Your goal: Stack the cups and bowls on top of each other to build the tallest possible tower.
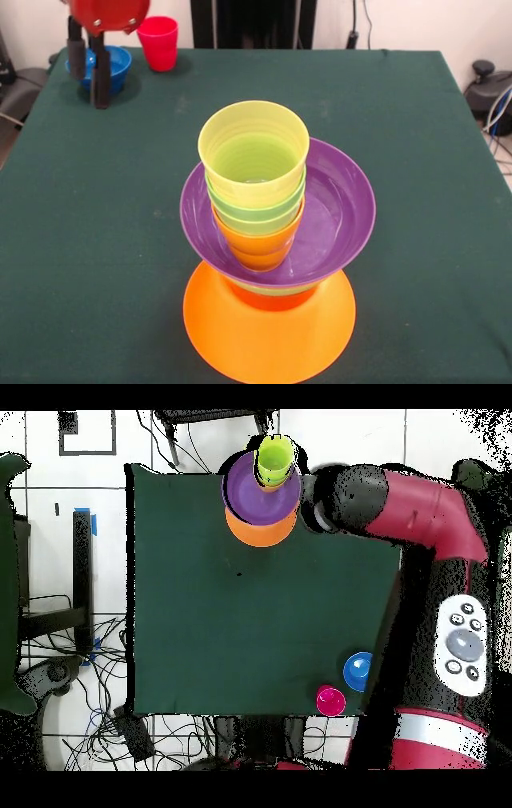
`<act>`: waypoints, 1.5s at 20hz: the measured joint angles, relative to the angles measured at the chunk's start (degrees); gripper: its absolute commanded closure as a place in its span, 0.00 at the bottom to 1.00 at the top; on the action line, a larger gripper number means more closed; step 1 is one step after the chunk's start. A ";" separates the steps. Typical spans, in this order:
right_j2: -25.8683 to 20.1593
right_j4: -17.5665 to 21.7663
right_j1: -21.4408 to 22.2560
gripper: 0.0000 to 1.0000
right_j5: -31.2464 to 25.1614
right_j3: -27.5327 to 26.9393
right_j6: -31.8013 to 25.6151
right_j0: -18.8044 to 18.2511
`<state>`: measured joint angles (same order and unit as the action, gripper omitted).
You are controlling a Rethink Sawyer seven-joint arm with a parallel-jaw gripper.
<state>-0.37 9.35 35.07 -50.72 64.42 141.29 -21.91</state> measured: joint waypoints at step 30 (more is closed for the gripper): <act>-4.45 7.93 5.68 0.00 12.73 29.55 -2.47 -18.40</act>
<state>-4.82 17.28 40.75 -37.99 93.98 138.81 -40.32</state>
